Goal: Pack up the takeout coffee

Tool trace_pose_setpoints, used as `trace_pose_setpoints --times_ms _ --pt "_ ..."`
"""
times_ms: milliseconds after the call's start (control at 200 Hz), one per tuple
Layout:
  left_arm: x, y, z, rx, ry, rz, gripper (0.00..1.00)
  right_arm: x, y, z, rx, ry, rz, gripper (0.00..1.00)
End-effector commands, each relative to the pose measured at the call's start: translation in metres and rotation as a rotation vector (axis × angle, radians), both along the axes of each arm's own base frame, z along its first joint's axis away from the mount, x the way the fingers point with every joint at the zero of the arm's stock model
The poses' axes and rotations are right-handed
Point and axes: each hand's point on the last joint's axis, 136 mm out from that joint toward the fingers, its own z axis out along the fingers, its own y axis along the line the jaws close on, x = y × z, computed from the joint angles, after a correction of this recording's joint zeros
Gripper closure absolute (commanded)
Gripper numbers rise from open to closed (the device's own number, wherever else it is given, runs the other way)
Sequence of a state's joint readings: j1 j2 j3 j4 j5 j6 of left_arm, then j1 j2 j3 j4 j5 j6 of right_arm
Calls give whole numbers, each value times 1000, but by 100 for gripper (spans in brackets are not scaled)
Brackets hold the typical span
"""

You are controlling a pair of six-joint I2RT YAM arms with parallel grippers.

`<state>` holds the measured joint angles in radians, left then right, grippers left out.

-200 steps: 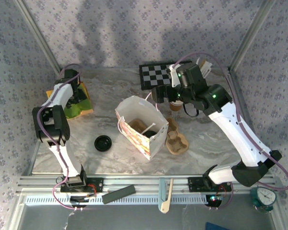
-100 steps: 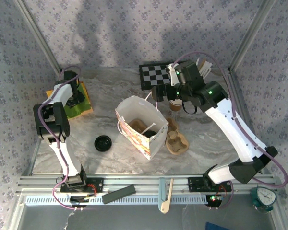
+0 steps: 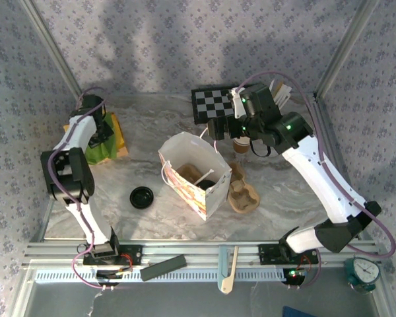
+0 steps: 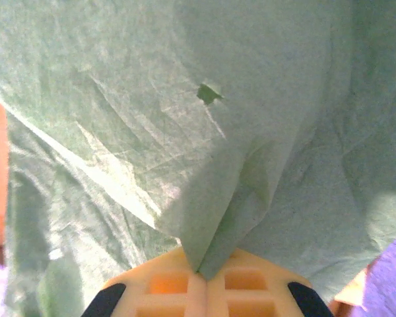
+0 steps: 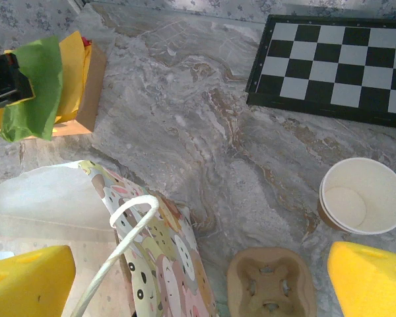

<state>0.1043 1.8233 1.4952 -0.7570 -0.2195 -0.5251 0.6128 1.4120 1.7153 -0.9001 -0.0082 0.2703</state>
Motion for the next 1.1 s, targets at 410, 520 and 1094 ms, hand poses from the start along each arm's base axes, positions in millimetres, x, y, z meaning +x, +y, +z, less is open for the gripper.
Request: trace_pose_setpoints --times_ms 410,520,1094 --pt "-55 -70 149 -76 -275 -184 100 -20 -27 24 83 -85 -82 0" --pt "-69 -102 179 -132 -341 -286 100 -27 -35 27 101 -97 -106 0" --pt "-163 -286 299 -231 -573 -1038 100 -60 -64 21 155 -101 -184 0"
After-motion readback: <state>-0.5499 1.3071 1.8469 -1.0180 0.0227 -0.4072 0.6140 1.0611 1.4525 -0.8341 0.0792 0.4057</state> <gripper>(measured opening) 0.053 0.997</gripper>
